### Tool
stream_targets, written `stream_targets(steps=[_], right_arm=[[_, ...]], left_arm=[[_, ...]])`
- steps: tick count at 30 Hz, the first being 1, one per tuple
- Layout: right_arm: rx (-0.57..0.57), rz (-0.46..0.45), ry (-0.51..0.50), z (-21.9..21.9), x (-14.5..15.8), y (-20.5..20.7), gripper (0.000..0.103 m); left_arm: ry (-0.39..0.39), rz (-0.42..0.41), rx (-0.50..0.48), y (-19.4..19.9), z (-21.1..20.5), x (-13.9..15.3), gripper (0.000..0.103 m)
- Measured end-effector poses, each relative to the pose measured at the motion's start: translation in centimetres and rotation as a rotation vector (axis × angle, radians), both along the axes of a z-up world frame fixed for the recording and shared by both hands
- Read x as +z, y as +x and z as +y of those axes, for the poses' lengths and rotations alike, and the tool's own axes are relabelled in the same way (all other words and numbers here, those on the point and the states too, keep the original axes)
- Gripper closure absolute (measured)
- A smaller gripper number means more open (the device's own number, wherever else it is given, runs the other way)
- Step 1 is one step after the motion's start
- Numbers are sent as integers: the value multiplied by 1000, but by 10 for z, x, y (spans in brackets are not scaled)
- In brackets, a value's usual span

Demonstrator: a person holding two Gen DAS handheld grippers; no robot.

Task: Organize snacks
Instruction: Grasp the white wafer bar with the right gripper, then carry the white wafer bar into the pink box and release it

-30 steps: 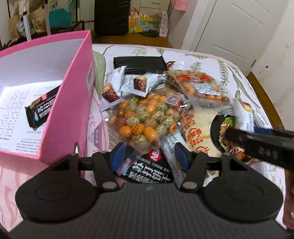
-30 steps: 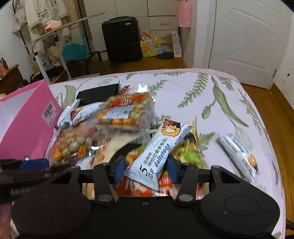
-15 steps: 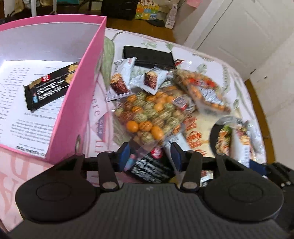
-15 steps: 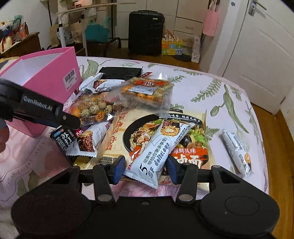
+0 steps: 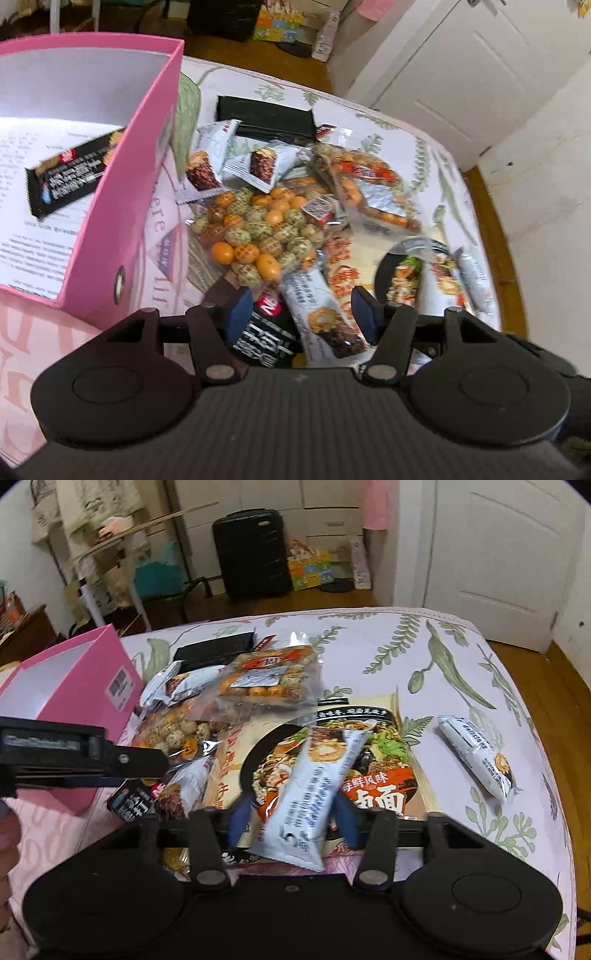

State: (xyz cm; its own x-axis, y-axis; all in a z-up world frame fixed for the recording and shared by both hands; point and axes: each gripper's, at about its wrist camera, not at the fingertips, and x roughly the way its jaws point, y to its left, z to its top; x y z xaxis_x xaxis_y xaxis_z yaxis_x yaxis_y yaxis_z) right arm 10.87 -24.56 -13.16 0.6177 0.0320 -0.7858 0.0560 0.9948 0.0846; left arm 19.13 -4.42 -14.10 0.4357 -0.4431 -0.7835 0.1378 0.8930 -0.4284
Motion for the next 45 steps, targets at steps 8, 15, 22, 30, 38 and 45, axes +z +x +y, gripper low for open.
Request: stream_targets(steps=[8,15,22,30,38,45], right_arm=[[-9,8,13,-4,-2,4,65],[16,-1,-29,1,1,2,70],[20,18,-6,0,8,-4,70],[-11,84,127,0,16,-13,70],[30,173,200,8,23,-26,70],[133,202,212,22,43,-33,70]], left_arm=[[-37,142,-12,11,-10,-24,39],[14,110,-4,12,-31,-29,67],[55,95,-62,0,-28,-25,77],[119,80,-134,-24,-24,-13,78],[134,86,-165,-45,-20,-4,78],[134,133,-151,-71,5,0,78]])
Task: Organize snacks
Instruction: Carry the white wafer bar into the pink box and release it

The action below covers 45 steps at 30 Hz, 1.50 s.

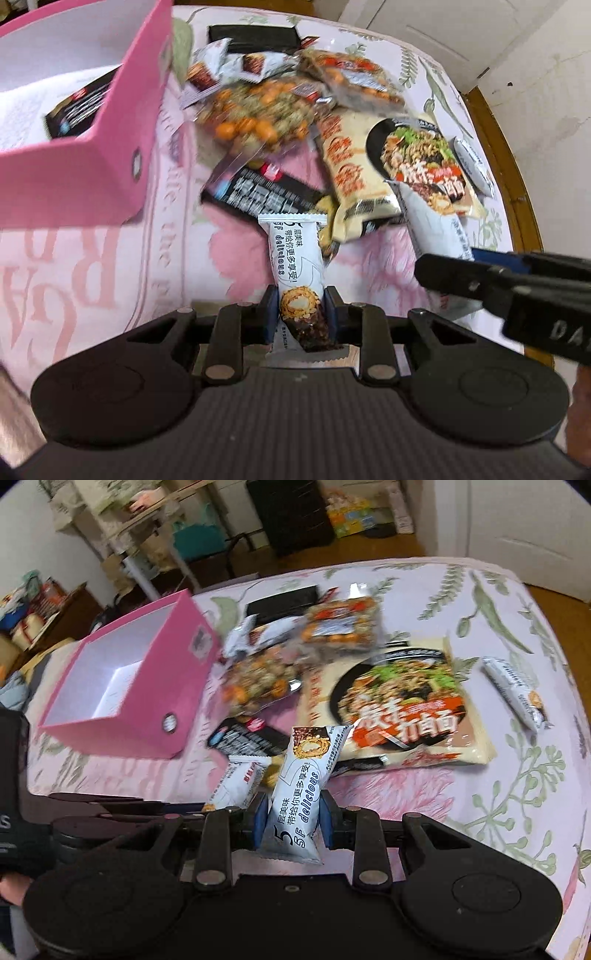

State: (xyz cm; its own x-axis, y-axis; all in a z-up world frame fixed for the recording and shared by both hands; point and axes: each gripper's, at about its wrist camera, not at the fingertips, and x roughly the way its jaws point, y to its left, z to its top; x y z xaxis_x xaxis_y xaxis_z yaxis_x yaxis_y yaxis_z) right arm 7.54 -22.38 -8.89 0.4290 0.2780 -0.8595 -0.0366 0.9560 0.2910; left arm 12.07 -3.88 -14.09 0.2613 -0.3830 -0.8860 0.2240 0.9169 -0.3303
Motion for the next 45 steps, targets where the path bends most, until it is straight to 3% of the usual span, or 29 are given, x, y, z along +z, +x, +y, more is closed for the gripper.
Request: stream_targets(steps=[3,11,14,19,26,33,40,45], right_arm=[[54,19,9,7,9,-1,70],[171,29,25,30,39,-6,70],[218,7,-5,42,52,-6,70],[302,-53,-19,65,75,-1,70],[433,-181,37,111,92,20,70],[584,-298,-6,177,78,71,70],[665,-279,-143,222,40,121,70],[627,-223,-129,230,16,135,70]], left_arm=[[-27,25,14,-9,16,10,78],[-16,-102,62,-24,62,66,78],[19,-154,74,-26,77,81,78],[-7,-170,108,-18,109,100,78],[17,-242,178,-5,148,119,78],[60,-273,286,37,180,111,78],[38,-259,407,92,203,67,78],[38,-181,424,114,205,31,77]])
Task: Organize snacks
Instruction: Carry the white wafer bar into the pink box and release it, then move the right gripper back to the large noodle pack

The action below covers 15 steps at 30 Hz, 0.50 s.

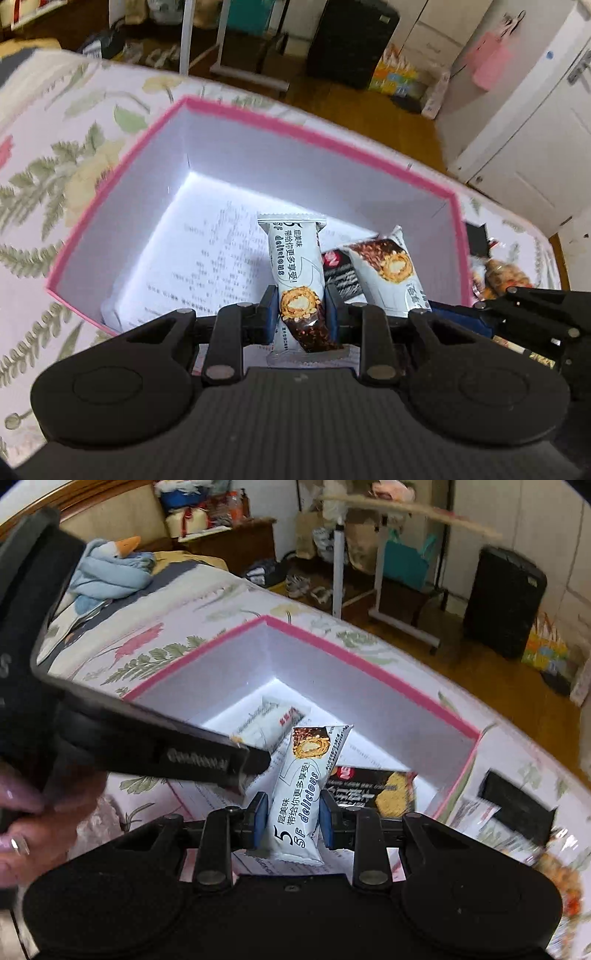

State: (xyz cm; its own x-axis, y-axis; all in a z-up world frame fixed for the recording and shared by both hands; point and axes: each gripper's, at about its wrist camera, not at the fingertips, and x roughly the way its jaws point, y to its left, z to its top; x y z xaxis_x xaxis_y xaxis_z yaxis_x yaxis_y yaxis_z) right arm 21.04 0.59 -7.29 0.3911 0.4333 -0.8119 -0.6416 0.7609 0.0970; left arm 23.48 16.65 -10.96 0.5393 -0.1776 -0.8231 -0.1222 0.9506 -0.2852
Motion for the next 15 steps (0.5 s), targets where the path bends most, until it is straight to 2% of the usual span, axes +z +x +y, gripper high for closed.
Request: stream_targets(steps=[2,5,6,10,15], right_arm=[[0,-6,-15,3,-7,-1,70],[0,-57,-60,7,-17,-3,63],[-5,-64,-57,5,-18,-4,61],[-50,-70,29,-14,-5,-6,56],[-172,-57,146,-56,27,-24,55]], left_arm=[[-7,9,3,2,-2,-9,76],[-44,26,0,2,-2,-18,60],[-41,31,5,1,-3,-18,59],[-35,-4,-16,-10,-2,-5,52],[-27,-37,-70,-31,0,25,52]])
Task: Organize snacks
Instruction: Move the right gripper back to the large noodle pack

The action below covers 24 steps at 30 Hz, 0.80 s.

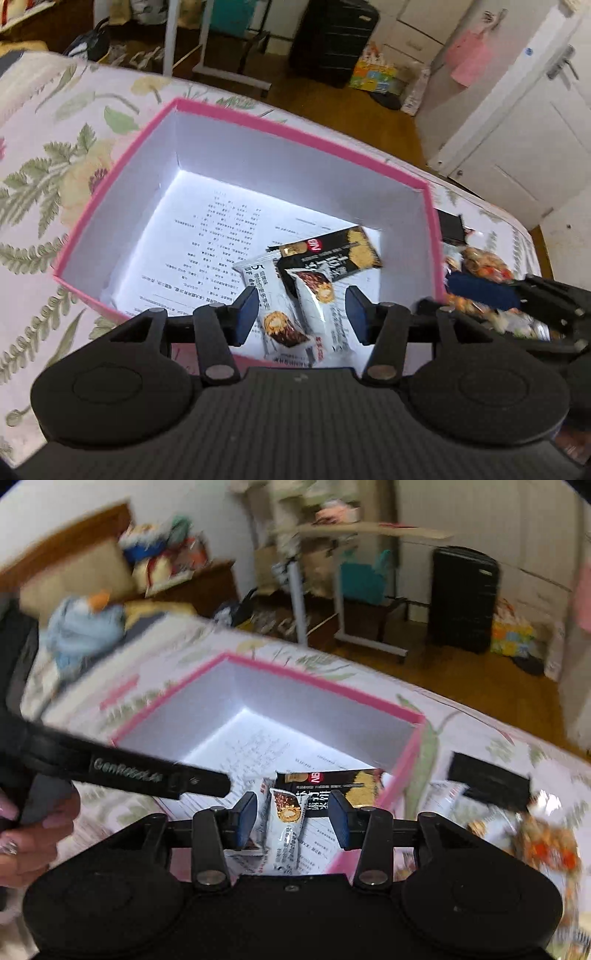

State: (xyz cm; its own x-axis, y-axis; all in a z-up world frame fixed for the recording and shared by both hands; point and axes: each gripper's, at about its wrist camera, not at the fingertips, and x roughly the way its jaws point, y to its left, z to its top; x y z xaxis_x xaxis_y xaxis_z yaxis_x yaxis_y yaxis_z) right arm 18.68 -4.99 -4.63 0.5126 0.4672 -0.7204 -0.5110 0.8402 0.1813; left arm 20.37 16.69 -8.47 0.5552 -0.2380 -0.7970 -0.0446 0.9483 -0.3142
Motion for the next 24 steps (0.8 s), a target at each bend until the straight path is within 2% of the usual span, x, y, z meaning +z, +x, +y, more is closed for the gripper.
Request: stream_targets(steps=[2,6,12,14,17,24], right_arm=[[-41,25,42,-18,13,-10,55],[-116,42,42,-47,35,-38,55],[-201,59,128,-97,44,-72,54],[-242,60,139,-114,38,-82,52],[-265,131,170,-133,19,-86,51],[-292,258,118,-151,-35,-102,50]], left_arm=[[6,-18,-40,-10,-2,13,52],[9,-26,-129,-27,-13,33,52],[7,-45,-278,-44,-47,52,53],[5,-59,-321,-48,-62,54,54],[9,-64,-381,-50,-88,50,54],[21,-44,-484,-60,-142,20,58]])
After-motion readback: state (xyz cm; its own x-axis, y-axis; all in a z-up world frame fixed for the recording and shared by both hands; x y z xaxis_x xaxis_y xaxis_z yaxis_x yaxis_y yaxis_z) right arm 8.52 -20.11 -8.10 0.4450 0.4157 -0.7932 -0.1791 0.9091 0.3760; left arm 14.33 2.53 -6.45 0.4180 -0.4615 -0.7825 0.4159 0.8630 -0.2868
